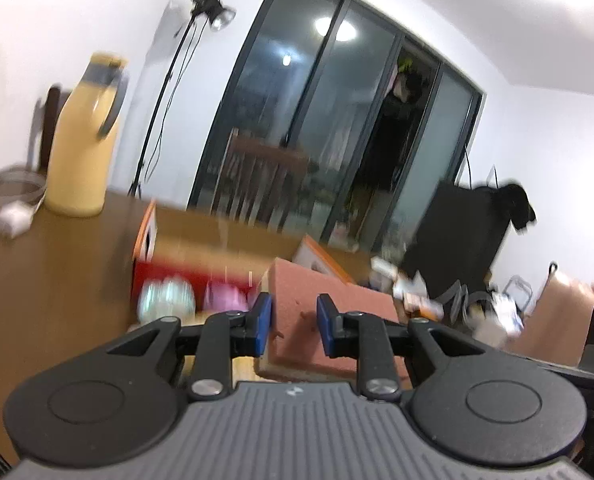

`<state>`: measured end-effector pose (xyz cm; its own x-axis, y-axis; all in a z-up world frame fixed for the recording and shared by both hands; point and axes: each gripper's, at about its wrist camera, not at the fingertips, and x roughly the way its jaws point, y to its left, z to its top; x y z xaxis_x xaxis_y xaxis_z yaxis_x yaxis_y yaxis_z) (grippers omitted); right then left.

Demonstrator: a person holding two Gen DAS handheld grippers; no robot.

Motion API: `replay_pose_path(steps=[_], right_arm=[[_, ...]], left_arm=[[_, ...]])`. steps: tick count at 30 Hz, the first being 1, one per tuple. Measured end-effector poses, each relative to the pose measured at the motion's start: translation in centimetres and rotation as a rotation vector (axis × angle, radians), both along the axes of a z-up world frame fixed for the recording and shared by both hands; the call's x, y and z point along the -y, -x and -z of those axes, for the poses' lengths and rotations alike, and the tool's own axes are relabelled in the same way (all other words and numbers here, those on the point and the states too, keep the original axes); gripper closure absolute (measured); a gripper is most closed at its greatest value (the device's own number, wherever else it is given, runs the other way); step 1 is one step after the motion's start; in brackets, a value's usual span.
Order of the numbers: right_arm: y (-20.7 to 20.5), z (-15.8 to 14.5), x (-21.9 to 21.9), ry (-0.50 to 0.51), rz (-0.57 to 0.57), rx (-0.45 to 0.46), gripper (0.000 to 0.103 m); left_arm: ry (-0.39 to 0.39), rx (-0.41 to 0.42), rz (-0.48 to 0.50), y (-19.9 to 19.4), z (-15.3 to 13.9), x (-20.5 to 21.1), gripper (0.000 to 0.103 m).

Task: Organize soft objects
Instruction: 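Carry the sponge into the cardboard box and open both grippers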

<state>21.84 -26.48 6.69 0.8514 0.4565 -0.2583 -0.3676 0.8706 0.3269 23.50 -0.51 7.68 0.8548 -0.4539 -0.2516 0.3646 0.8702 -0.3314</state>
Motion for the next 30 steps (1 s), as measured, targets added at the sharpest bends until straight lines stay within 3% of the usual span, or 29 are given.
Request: replay_pose_path(steps=[4, 8, 12, 16, 18, 20, 22, 23, 30], right_arm=[[-9.0, -3.2, -0.2, 0.012, -0.020, -0.011, 0.073], [-20.5, -4.3, -1.3, 0.020, -0.055, -0.117, 0.073], [-32.3, -2.5, -2.6, 0.008, -0.054, -0.278, 0.073], [-41.2, 1.8, -4.0, -0.022, -0.009, -0.436, 0.073], [-43.5, 3.8, -4.3, -0.049, 0.011, -0.477, 0.073], [-45.2, 5.4, -4.8, -0.049, 0.022, -0.517, 0.076], [-45.7, 6.1, -4.9, -0.039, 0.027, -0.519, 0.076], [-45.5, 6.4, -5.2, -0.050, 0.018, -0.525, 0.076], [-43.1, 3.0, -3.1, -0.021, 0.027, -0.425, 0.067]], left_arm=[[0.014, -0.011, -0.022, -8.5, -2.6, -0.2, 0.078], [0.050, -0.148, -0.056, -19.5, -2.9, -1.7, 0.078], [0.056, -0.285, -0.105, -29.6, -0.3, -3.0, 0.078], [-0.069, -0.377, -0.164, -36.4, 3.1, -1.6, 0.075], [-0.129, -0.391, -0.186, -38.4, 4.3, -0.8, 0.062], [-0.143, -0.427, -0.153, -39.7, 4.5, -0.5, 0.062], [-0.146, -0.388, -0.163, -40.0, 4.1, -0.6, 0.044], [-0.164, -0.361, -0.174, -39.9, 3.7, -0.7, 0.041], [-0.247, -0.286, -0.162, -36.2, 2.4, -0.8, 0.037]])
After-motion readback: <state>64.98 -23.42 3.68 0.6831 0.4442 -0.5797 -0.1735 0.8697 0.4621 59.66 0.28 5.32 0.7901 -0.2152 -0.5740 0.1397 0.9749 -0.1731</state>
